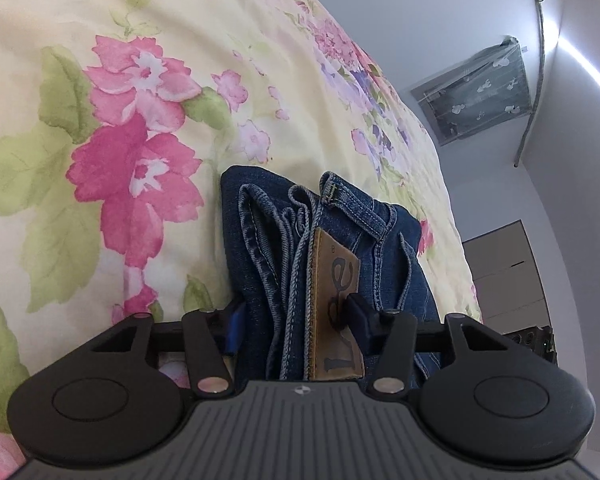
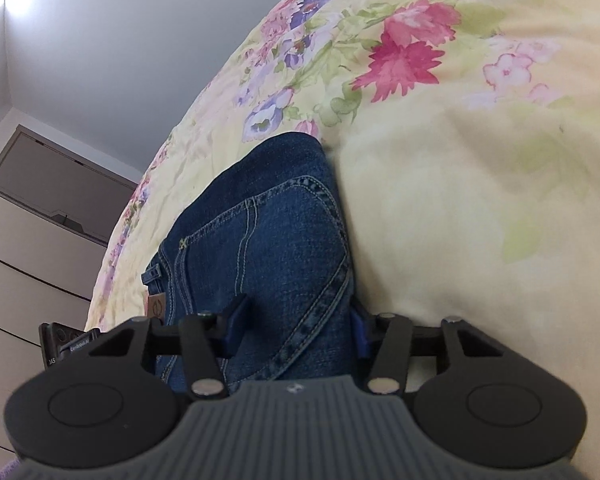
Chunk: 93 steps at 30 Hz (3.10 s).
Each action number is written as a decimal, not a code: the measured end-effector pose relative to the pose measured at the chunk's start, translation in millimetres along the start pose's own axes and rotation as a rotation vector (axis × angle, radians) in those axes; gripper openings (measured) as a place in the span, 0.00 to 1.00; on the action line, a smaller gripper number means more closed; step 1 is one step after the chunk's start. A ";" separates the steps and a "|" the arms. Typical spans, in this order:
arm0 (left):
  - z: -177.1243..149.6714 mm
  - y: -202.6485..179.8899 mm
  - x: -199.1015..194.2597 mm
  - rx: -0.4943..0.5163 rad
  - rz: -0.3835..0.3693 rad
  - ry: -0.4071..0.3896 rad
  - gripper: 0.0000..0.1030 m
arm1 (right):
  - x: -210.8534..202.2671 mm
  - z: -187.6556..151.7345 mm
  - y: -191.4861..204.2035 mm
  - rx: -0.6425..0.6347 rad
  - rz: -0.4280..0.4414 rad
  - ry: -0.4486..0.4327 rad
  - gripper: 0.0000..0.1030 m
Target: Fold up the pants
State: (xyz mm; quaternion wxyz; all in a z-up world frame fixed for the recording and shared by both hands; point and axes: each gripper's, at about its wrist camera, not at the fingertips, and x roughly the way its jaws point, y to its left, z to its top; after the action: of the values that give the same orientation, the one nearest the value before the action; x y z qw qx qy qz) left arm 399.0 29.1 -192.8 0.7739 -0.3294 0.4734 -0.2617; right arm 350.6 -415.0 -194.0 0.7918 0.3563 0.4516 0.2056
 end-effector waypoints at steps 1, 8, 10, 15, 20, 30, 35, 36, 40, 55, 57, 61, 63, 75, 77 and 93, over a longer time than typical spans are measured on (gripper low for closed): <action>2.5 -5.2 0.4 0.015 0.017 0.011 0.49 | -0.2 0.5 0.0 -0.007 0.000 0.001 0.39; 15.0 -48.3 -3.7 0.150 0.156 0.082 0.36 | -8.0 5.6 27.6 -0.103 -0.064 0.009 0.22; 16.9 -58.6 -6.2 0.168 0.177 0.087 0.34 | -12.2 8.5 38.5 -0.120 -0.078 0.012 0.20; 20.0 -80.7 -26.2 0.212 0.189 0.070 0.33 | -27.5 9.3 69.1 -0.174 -0.105 0.007 0.17; 25.1 -93.9 -65.6 0.228 0.209 0.034 0.33 | -38.2 2.3 103.1 -0.196 -0.083 -0.007 0.16; 23.1 -98.3 -156.8 0.243 0.328 -0.011 0.33 | -26.9 -29.1 183.0 -0.238 0.000 0.022 0.16; 19.4 -82.8 -205.7 0.230 0.379 -0.046 0.33 | -4.3 -52.2 221.0 -0.247 0.045 0.051 0.16; 18.9 -78.8 -214.4 0.227 0.387 -0.052 0.33 | 1.4 -56.8 228.4 -0.248 0.054 0.058 0.16; 17.8 -58.3 -245.8 0.216 0.415 -0.067 0.33 | 26.3 -74.8 253.9 -0.252 0.086 0.090 0.16; 40.7 44.2 -264.8 0.124 0.458 -0.084 0.33 | 140.5 -101.1 283.3 -0.219 0.084 0.194 0.16; 43.9 59.2 -260.2 0.110 0.465 -0.075 0.33 | 160.0 -99.4 279.4 -0.211 0.076 0.212 0.16; 40.6 85.8 -244.7 0.096 0.473 -0.055 0.33 | 188.6 -102.5 271.4 -0.216 0.031 0.254 0.16; 39.8 95.5 -240.2 0.096 0.464 -0.063 0.33 | 198.5 -102.2 264.0 -0.228 0.006 0.266 0.16; 29.6 112.2 -238.7 0.094 0.429 -0.090 0.42 | 208.5 -100.4 248.1 -0.241 -0.037 0.288 0.22; 28.4 111.6 -239.4 0.075 0.443 -0.090 0.49 | 205.4 -101.5 252.5 -0.254 -0.058 0.280 0.25; 5.0 41.4 -296.1 0.231 0.687 -0.142 0.58 | 141.9 -118.8 319.5 -0.640 -0.289 0.112 0.54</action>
State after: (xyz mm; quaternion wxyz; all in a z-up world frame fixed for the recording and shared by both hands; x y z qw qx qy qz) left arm 284.6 269.5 -56.6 0.8796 -0.0791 0.4688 -0.0148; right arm 319.0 -66.8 -75.3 0.8583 0.0107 0.4525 0.2418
